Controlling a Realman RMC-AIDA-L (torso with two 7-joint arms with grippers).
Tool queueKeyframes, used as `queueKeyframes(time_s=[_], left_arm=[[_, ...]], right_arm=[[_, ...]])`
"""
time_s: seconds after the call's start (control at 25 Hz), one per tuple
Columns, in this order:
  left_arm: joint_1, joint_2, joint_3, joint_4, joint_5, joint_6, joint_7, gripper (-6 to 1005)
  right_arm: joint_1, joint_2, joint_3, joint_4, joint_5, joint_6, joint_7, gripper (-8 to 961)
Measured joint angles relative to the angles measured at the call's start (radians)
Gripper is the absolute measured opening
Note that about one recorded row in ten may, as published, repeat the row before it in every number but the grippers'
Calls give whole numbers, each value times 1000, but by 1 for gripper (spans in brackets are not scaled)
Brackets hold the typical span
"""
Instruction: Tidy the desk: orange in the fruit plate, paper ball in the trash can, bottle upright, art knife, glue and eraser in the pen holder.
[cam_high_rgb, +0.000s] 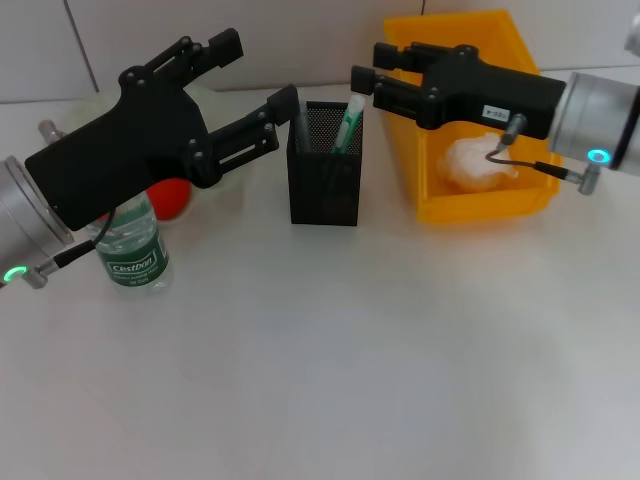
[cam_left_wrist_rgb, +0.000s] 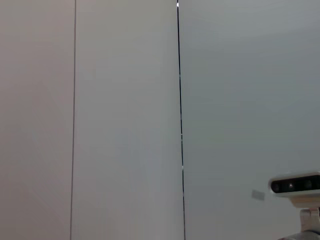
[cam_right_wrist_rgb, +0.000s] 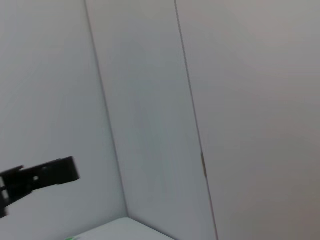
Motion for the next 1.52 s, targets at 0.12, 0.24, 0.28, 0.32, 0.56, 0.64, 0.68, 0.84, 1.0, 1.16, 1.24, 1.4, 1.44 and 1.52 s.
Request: queueKeyframes(time_s=[0.12,0.24,0.28,0.32,0.56,0.64,0.68,0.84,1.0,1.16,1.24,1.4,1.44,1.52], left_arm=[[1,2,-8,16,27,-1,-27,805],[-2,0,-34,42,104,-5,-88,805],[-2,0,-34,42,104,-5,-88,805],[-4,-1,-53,51,133,-5,-110,805],[2,3,-96,60,158,6,-147,805],[10,4,-143,80,205,15,-180,805],[13,4,-175,92,244,26,-210,805],[19,3,-275,117,336,110,-271,805],[37,4,-343,117,382,187,-274,805],[50,5,-396,107,427,242,-284,805],[53,5,-415,99,460,266,-299,805],[53,5,-428,80,494,292,-314,805],[52,5,-431,66,509,306,-319,805],[50,5,-431,58,517,315,-321,805]], right_arm=[[-64,-1,1,-75,0,-87,1,394],[-87,-2,1,-103,-1,-126,8,464],[-95,-2,0,-116,-4,-138,16,484],[-112,-4,-2,-142,-19,-166,36,504],[-147,-2,-1,-197,-69,-223,53,649],[-158,0,-1,-209,-82,-253,53,649],[-162,0,-1,-212,-85,-269,53,649],[-178,0,0,-238,-99,-318,54,649],[-185,2,-9,-275,-162,-365,76,649],[-182,2,-17,-287,-183,-392,79,649],[-181,3,-28,-293,-185,-403,80,649],[-178,5,-72,-315,-190,-408,81,649],[-176,6,-85,-321,-192,-408,82,649],[-173,6,-112,-332,-194,-409,89,649]])
